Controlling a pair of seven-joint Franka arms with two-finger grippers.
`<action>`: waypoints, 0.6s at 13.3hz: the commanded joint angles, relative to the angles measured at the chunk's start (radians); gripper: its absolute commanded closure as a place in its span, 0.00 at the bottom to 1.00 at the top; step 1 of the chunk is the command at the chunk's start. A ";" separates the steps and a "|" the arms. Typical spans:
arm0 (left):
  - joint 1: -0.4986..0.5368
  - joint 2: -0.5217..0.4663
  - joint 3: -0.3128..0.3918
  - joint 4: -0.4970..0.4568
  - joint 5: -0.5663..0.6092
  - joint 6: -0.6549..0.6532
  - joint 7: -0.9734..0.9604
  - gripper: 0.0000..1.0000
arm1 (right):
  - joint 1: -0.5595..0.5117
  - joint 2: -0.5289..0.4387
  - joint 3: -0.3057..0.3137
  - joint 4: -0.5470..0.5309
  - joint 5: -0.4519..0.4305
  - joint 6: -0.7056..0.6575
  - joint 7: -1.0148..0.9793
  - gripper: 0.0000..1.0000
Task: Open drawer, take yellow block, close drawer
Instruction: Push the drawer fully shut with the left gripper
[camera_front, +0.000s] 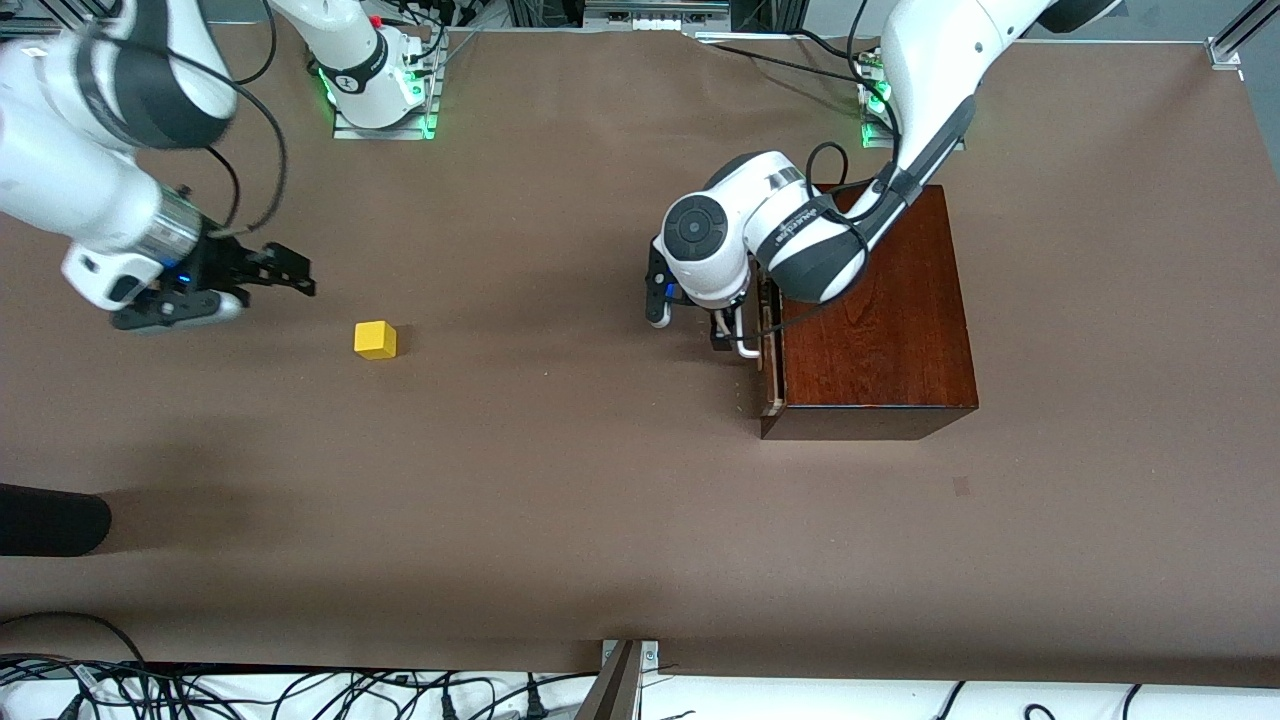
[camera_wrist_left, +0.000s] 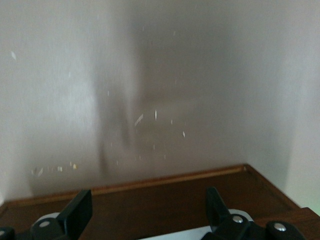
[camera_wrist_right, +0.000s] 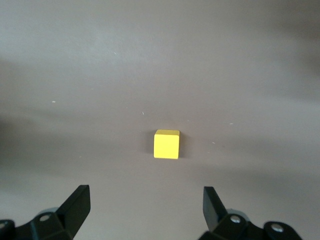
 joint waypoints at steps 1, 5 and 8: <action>0.029 -0.039 0.002 -0.026 0.029 -0.023 0.033 0.00 | -0.004 0.031 0.004 0.187 -0.039 -0.185 0.013 0.00; 0.034 -0.039 -0.001 -0.021 0.004 -0.023 0.006 0.00 | 0.004 0.033 0.005 0.330 -0.068 -0.333 0.007 0.00; 0.031 -0.075 -0.006 0.032 -0.108 -0.080 -0.081 0.00 | 0.005 0.036 0.011 0.344 -0.091 -0.332 -0.002 0.00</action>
